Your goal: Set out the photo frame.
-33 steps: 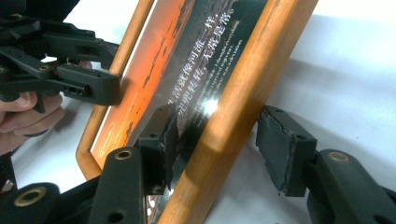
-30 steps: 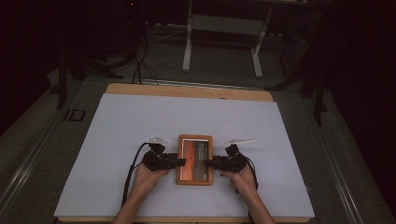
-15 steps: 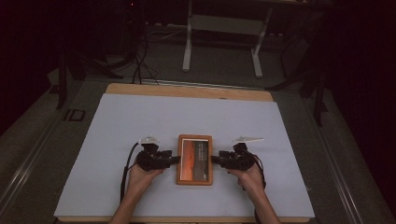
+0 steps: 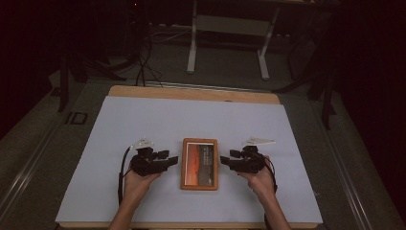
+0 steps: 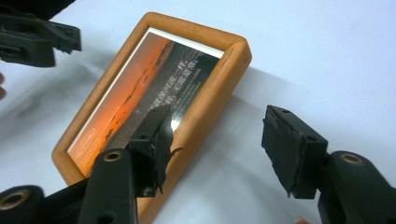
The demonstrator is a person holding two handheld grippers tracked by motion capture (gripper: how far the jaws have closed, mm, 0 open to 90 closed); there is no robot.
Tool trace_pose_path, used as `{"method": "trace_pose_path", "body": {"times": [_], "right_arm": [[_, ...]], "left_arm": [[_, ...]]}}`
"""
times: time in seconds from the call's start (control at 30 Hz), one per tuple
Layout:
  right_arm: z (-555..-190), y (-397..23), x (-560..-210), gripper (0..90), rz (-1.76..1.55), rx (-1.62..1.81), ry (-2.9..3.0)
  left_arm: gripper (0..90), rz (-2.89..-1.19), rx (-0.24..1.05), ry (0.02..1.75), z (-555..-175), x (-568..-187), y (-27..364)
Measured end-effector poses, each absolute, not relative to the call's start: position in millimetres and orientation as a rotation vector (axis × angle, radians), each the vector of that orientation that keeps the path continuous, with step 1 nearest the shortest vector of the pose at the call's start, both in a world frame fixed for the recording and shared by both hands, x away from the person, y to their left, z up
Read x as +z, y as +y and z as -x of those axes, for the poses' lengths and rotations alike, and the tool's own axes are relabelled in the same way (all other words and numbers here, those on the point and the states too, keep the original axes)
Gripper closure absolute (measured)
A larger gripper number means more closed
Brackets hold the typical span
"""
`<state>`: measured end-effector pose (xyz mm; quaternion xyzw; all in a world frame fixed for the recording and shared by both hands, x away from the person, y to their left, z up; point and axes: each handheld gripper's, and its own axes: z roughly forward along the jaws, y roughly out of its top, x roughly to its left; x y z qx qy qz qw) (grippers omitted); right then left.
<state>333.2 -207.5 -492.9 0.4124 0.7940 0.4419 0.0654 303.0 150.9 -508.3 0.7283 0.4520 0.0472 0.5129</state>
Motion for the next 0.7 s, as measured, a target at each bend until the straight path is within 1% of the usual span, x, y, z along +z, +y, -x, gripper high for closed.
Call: {"method": "trace_pose_path", "body": {"times": [0.27,0.4,0.53,0.63,0.7], "right_arm": [[-332,-200,-486,42.5,-1.171,1.250,2.384],[-331,-193,-480,44.7,-1.113,1.212,2.371],[-332,-187,-476,51.5,-1.075,1.213,2.350],[-335,-181,-475,63.9,-1.032,1.205,2.351],[-339,-176,-475,70.3,-1.010,1.188,2.357]], "left_arm": [[43.1,-1.726,0.115,1.081,-297,-504,155],[42.5,-1.712,0.113,1.077,-295,-501,158],[42.0,-1.706,0.112,1.074,-292,-500,158],[41.9,-1.708,0.108,1.068,-290,-499,158],[41.8,-1.715,0.109,1.067,-290,-498,158]]}}
